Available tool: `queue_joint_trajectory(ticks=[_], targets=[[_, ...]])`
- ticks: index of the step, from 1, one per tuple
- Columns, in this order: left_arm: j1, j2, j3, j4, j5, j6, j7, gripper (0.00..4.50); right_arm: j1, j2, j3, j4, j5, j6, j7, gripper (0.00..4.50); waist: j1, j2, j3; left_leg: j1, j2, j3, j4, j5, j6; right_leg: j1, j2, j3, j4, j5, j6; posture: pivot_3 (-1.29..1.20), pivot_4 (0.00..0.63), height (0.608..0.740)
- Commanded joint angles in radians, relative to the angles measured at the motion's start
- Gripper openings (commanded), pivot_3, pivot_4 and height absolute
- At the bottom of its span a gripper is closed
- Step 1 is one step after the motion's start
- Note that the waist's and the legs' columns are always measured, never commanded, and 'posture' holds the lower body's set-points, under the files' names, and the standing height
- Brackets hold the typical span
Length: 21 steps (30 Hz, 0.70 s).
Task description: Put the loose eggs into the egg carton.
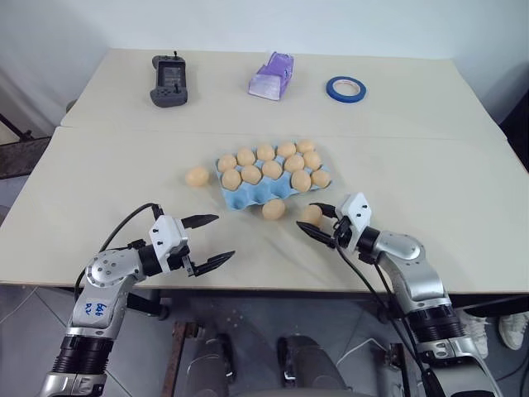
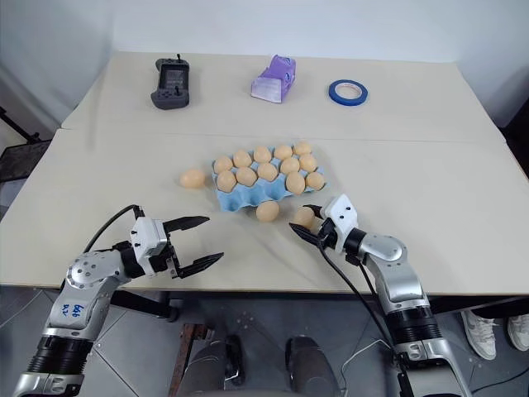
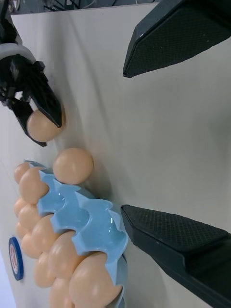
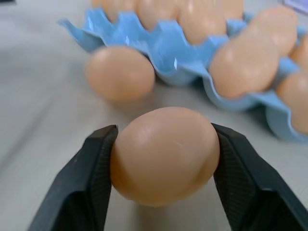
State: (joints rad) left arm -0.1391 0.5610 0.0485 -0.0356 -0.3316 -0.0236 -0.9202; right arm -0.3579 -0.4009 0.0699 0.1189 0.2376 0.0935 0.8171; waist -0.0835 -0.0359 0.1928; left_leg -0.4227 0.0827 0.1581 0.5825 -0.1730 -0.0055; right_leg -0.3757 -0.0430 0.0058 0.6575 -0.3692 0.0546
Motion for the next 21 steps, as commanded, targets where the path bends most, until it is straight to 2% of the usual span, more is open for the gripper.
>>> queue_joint_trajectory(ticks=[1,5,9,14,15,19,21], targets=[[0.014,0.012,0.033,-0.048,-0.015,0.0,0.01,4.5,-0.037,0.016,-0.009,-0.09,0.039,0.026,-0.002,2.92,-0.001,0.0,0.0,0.0,0.0,0.0,0.0,0.0,0.0,0.0,0.0,0.0,0.0,0.0,0.0,0.0,0.15,0.74],[0.02,0.007,0.039,-0.05,-0.015,0.001,0.022,4.5,-0.144,0.073,0.011,-0.07,0.006,0.045,-0.06,2.92,-0.004,0.0,0.0,0.0,0.0,0.0,0.0,0.0,0.0,-0.001,0.0,0.0,0.001,0.0,0.0,0.0,0.15,0.74],[0.024,-0.001,0.035,-0.059,-0.012,0.001,0.035,4.5,-0.276,0.133,0.031,0.102,-0.077,-0.023,-0.134,2.92,-0.003,0.0,0.0,0.0,0.0,0.0,0.0,0.0,-0.001,-0.001,0.0,0.0,0.001,0.0,0.0,0.0,0.15,0.74],[0.033,0.001,0.044,-0.07,-0.012,0.001,0.049,4.5,-0.337,0.162,0.037,0.245,-0.104,-0.079,-0.136,2.92,0.002,0.0,0.0,-0.001,0.0,0.0,-0.002,0.0,0.0,-0.001,-0.001,-0.001,-0.002,0.0,-0.001,0.0,0.15,0.74],[0.036,0.002,0.046,-0.073,-0.013,0.001,0.052,4.5,-0.339,0.167,0.039,0.254,-0.103,-0.085,-0.13,3.36,0.001,0.0,0.0,-0.002,0.0,0.001,-0.002,0.0,0.0,-0.001,-0.001,0.0,-0.002,0.0,-0.001,0.0,0.15,0.74],[0.048,0.005,0.053,-0.084,-0.016,0.003,0.06,4.5,-0.327,0.17,0.037,0.24,-0.102,-0.095,-0.125,4.47,-0.004,0.0,0.0,-0.001,0.0,0.001,-0.002,0.0,0.0,-0.001,0.0,0.0,-0.002,0.0,0.0,0.0,0.15,0.74],[0.052,0.005,0.053,-0.088,-0.015,0.004,0.062,4.5,-0.313,0.158,0.029,0.212,-0.097,-0.089,-0.124,4.47,-0.005,0.0,0.0,-0.001,0.0,0.001,-0.002,0.0,0.0,-0.001,0.0,0.0,-0.001,0.0,0.0,0.0,0.15,0.74]])
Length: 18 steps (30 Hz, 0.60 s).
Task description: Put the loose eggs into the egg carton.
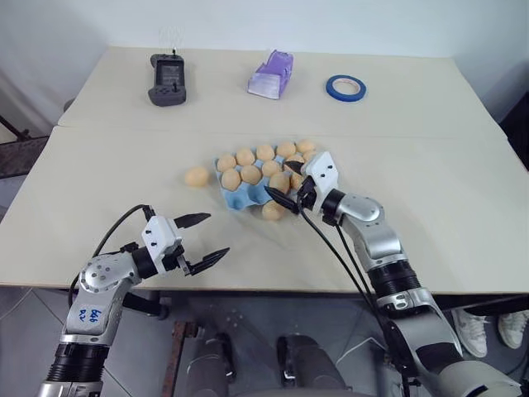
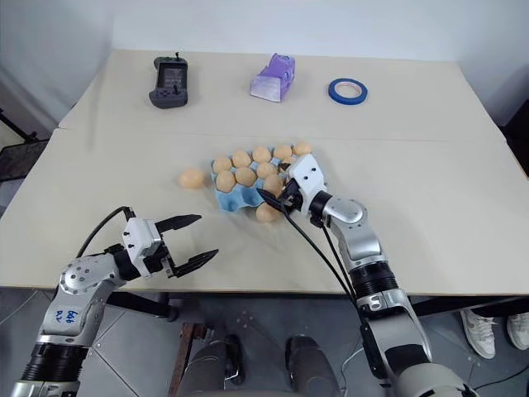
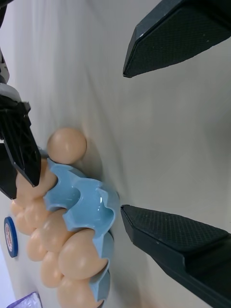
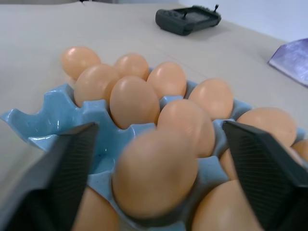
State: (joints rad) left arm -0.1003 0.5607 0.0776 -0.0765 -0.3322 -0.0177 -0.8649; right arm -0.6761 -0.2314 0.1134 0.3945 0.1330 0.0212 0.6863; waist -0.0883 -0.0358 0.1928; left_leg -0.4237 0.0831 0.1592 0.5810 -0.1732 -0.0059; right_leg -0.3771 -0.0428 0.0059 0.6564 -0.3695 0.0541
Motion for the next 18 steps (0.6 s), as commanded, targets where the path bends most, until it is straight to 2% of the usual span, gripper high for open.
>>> queue_joint_trajectory(ticks=[1,4,10,14,18], targets=[[0.015,0.006,0.024,-0.049,-0.014,-0.001,0.008,4.5,0.01,-0.016,-0.017,-0.074,0.009,-0.015,0.008,4.47,0.001,0.0,0.0,0.0,0.0,0.0,0.0,0.0,0.0,0.0,0.0,0.0,0.001,0.0,0.0,0.0,0.15,0.74],[0.017,0.006,0.024,-0.051,-0.016,0.001,0.008,4.5,0.09,-0.08,-0.062,-0.219,0.076,0.02,0.06,4.47,0.006,0.0,0.0,0.0,0.0,-0.001,0.0,0.0,0.0,0.0,0.0,0.0,0.0,0.0,0.0,0.0,0.15,0.74],[0.003,0.012,0.025,-0.024,-0.021,0.002,-0.015,4.5,0.354,-0.265,-0.198,-0.455,0.227,0.021,0.209,4.47,0.02,0.0,0.0,-0.001,-0.001,-0.001,-0.001,-0.001,0.001,0.002,-0.002,-0.001,-0.003,0.0,0.0,0.0,0.15,0.74],[-0.026,0.012,0.031,0.007,-0.034,0.014,-0.036,4.5,0.502,-0.344,-0.307,-0.488,0.274,0.006,0.23,4.47,0.023,0.0,0.0,0.001,-0.001,-0.001,-0.001,-0.001,0.001,0.002,-0.001,0.0,-0.003,0.0,0.0,0.0,0.15,0.74],[-0.066,0.013,0.032,0.058,-0.03,0.011,-0.054,4.5,0.635,-0.363,-0.414,-0.444,0.29,-0.056,0.234,4.47,0.02,0.0,0.0,0.001,0.0,-0.001,0.0,-0.001,0.001,0.002,0.0,0.0,-0.003,0.0,0.0,0.0,0.15,0.74]])
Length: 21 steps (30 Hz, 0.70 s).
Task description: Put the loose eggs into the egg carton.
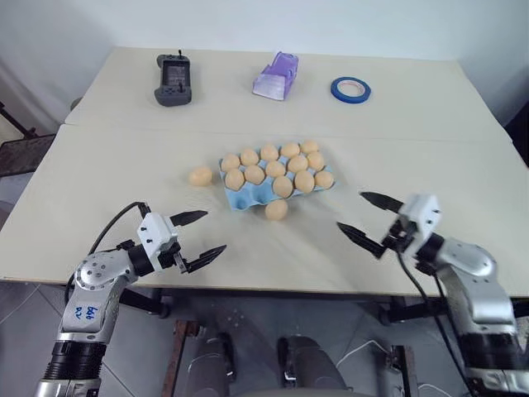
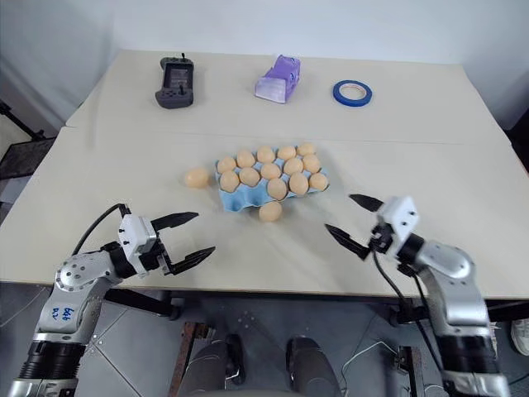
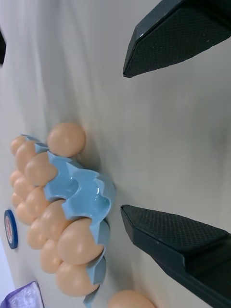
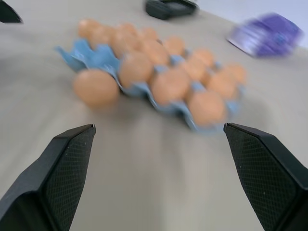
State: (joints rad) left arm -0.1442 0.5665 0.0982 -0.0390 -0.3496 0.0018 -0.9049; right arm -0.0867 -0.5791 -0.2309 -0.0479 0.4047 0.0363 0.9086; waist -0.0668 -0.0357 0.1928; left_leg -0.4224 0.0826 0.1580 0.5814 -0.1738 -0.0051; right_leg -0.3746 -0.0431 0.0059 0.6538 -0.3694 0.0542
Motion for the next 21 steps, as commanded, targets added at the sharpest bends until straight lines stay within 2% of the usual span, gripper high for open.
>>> queue_joint_trajectory(ticks=[1,5,10,17,21], targets=[[-0.03,0.007,0.012,0.033,-0.012,-0.009,-0.019,4.5,0.067,-0.018,-0.08,0.011,0.01,-0.088,0.014,4.47,-0.002,0.0,0.0,0.0,0.0,0.0,0.0,0.0,0.0,0.0,0.0,0.0,0.0,0.0,0.0,0.0,0.15,0.74],[-0.069,0.0,0.009,0.071,-0.01,-0.017,-0.028,4.5,0.104,-0.004,-0.075,0.02,-0.01,-0.125,0.002,4.47,-0.008,0.0,0.0,0.0,0.0,0.0,0.001,0.0,0.0,0.0,0.0,0.0,0.0,0.0,0.0,0.0,0.15,0.74],[-0.088,-0.003,0.008,0.087,-0.013,-0.016,-0.039,4.5,0.071,0.031,0.003,-0.032,-0.009,-0.1,-0.012,4.47,-0.018,0.0,0.0,0.0,0.0,0.0,0.001,0.0,0.0,0.0,0.0,0.0,0.001,0.0,0.001,0.0,0.15,0.74],[-0.077,0.002,0.019,0.065,-0.025,0.002,-0.045,4.5,-0.077,0.029,0.171,-0.127,0.001,0.179,-0.047,4.47,-0.015,0.0,0.0,0.0,0.001,0.0,0.002,0.001,-0.001,-0.001,0.001,0.0,0.003,0.0,0.0,0.0,0.15,0.74],[-0.06,0.003,0.024,0.051,-0.02,-0.005,-0.042,4.5,-0.176,0.067,0.263,-0.11,-0.057,0.269,-0.103,4.47,-0.013,0.0,0.0,0.0,0.0,0.0,0.001,0.0,-0.001,-0.001,0.0,0.0,0.002,0.0,0.0,0.0,0.15,0.74]])
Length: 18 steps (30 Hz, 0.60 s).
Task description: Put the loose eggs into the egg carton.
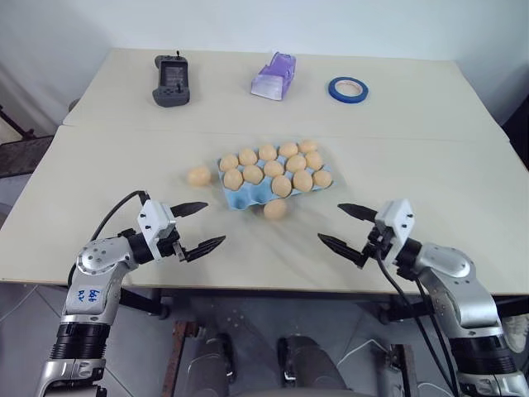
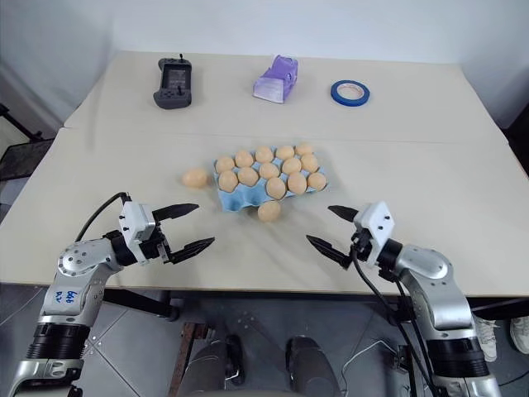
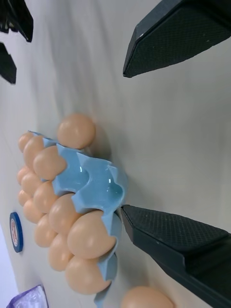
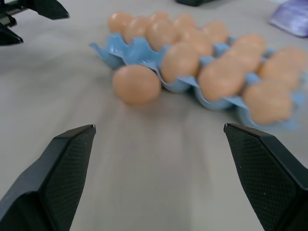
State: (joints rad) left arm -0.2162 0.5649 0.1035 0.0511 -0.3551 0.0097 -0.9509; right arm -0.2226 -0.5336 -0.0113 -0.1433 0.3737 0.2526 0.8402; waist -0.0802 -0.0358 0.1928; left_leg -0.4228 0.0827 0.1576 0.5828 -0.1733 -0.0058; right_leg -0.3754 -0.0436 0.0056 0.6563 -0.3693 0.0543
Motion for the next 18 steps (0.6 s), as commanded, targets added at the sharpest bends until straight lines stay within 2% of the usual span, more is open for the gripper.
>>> queue_joint_trajectory(ticks=[1,10,18], targets=[[0.025,0.006,0.021,-0.05,-0.011,-0.015,0.007,4.5,-0.073,0.042,0.084,0.012,-0.041,0.082,-0.041,4.47,0.0,0.0,0.0,0.0,0.0,0.0,0.0,0.0,0.0,0.0,0.0,0.0,0.0,0.0,0.0,0.0,0.15,0.74],[0.091,0.003,0.031,-0.121,-0.017,0.007,0.037,4.5,-0.206,0.206,0.216,0.139,-0.148,0.113,-0.137,4.47,-0.003,0.0,0.0,-0.001,0.0,0.001,-0.003,0.0,0.0,-0.002,0.0,0.0,-0.001,-0.001,-0.001,0.0,0.15,0.74],[0.116,0.003,0.037,-0.157,-0.021,0.022,0.058,4.5,-0.253,0.305,0.232,0.22,-0.207,0.103,-0.218,4.47,-0.004,0.0,0.0,-0.001,0.0,0.001,-0.003,0.0,-0.001,-0.002,0.0,0.0,0.0,-0.001,-0.001,0.0,0.15,0.74]])
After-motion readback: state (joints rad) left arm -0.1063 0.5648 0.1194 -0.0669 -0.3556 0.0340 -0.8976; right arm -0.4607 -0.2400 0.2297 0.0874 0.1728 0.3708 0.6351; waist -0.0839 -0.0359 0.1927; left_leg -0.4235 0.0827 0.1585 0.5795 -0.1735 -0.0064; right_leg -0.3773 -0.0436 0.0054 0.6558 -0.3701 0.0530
